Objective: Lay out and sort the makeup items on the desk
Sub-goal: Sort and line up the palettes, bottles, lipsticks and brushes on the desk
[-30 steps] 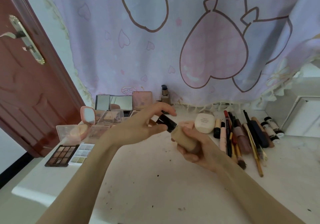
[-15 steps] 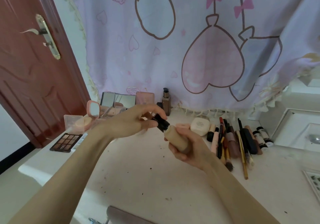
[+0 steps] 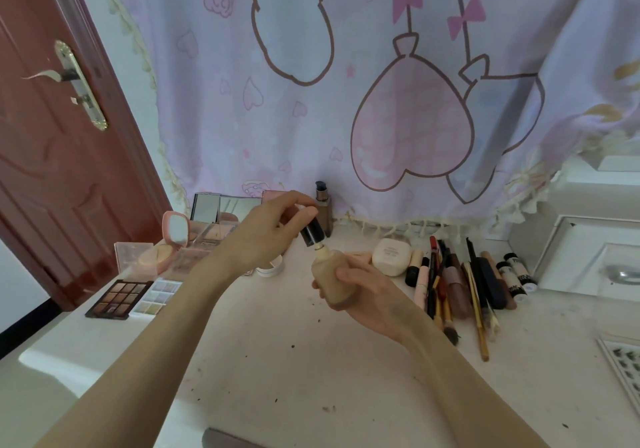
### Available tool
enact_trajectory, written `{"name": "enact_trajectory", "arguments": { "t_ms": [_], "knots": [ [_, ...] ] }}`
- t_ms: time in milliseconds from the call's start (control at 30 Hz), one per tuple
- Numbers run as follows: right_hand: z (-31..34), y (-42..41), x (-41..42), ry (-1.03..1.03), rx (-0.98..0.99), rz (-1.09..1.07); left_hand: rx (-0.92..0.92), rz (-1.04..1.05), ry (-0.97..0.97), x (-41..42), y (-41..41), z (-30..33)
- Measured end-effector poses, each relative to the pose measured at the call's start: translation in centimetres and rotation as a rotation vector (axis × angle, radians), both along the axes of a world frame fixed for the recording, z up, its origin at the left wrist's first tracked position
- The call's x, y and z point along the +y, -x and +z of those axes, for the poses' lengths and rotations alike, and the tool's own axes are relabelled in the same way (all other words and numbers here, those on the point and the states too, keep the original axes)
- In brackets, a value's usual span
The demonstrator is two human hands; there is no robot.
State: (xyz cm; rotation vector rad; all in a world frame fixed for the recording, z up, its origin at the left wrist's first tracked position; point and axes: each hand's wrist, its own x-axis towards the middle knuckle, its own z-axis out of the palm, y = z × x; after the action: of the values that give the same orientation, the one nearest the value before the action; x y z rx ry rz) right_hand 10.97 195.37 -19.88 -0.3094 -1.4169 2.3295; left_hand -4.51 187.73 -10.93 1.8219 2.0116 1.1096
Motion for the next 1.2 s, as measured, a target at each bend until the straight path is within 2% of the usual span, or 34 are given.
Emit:
{"name": "enact_trajectory", "arguments": {
  "t_ms": [133, 267, 567, 867, 1000, 1200],
  "knots": [
    [0.0, 0.2, 0.1, -0.037, 0.031, -0.056, -0.152, -0.031, -0.06, 0.1, 0.0, 0.0],
    [-0.1, 0.4, 0.1, -0.159, -0.006, -0.121, -0.249, -0.056, -0.081, 0.3, 0.1, 0.2],
    [-0.6, 0.4, 0.3, -0.353, -0.121, -0.246, -0.232, -0.106, -0.083, 0.7, 0.0, -0.1],
    [-0.8, 0.4, 0.4, -0.377, -0.145, -0.268, -0.207, -0.083, -0.089, 1.4, 0.1, -0.3],
    [-0.8, 0.4, 0.5, -0.316, -0.133, -0.274, -0.19, -0.049, -0.111, 1.7, 0.0, -0.2],
    [-0.7, -0.1, 1.3, -0.299, -0.14, -0.363, -0.266, 0.124, -0.198, 2.3, 0.2, -3.3]
  ]
}}
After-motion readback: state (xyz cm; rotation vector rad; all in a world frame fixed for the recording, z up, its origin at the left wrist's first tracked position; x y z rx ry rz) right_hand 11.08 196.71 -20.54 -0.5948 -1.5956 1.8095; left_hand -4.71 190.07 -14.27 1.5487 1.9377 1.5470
